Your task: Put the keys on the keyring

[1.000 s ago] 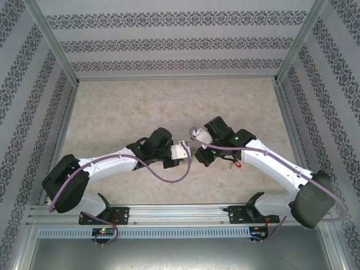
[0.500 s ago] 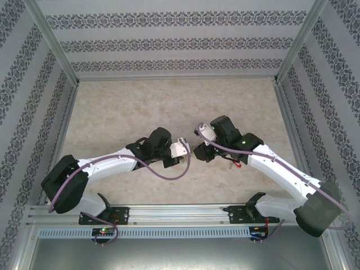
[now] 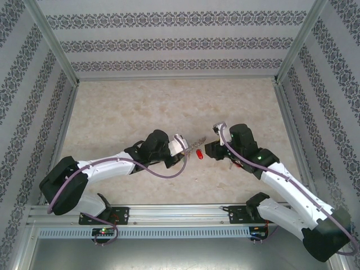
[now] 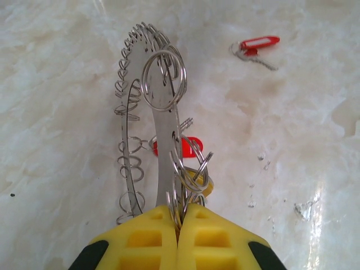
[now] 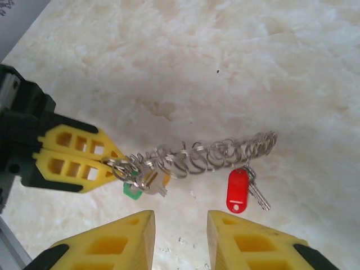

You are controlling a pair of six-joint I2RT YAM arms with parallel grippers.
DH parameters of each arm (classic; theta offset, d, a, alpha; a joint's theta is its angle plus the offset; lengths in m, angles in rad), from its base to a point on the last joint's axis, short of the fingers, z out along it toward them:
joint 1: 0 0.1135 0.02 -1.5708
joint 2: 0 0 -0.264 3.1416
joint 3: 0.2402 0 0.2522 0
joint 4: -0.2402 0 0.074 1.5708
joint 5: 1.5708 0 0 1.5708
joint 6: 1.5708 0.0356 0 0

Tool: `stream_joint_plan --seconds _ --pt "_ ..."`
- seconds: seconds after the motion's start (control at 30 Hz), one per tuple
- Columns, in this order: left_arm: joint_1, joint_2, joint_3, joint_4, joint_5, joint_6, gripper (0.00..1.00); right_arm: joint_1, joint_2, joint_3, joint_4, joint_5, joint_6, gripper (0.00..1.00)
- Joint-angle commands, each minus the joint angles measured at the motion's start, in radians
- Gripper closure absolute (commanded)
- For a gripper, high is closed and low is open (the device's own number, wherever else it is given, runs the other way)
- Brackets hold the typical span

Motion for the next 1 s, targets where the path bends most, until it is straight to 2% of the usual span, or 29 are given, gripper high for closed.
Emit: stream_joint_plan --seconds 0.0,0.13,0.27,0.4,0.73,0.97 --pt "0.006 -0.069 -0.042 0.221 0.022 -0.080 1.00 0.002 -0.085 -0.108 0.209 -0.025 0.032 0.70" --pt "0.014 -0.135 -0.095 0.322 0.043 -0.068 1.00 0.029 -0.193 -0.232 0.400 -0.033 -0.039 0.72" --pt "0.024 -0.205 -0.094 0.322 0.069 -0.067 1.00 0.062 -0.227 -0.241 0.470 -0.068 -0.121 0.72" --pt "0.026 -0.264 -0.073 0.299 0.074 -0.070 1.00 0.093 -0.192 -0.226 0.543 -0.095 -0.179 0.71" --pt "0.029 -0.314 -0.065 0.310 0.042 -0.088 1.00 0.101 -0.061 -0.157 0.783 -0.131 -0.190 0.72" --pt "0.029 -0.314 -0.063 0.328 0.036 -0.103 1.00 0.105 -0.027 -0.144 0.825 -0.159 -0.192 0.74"
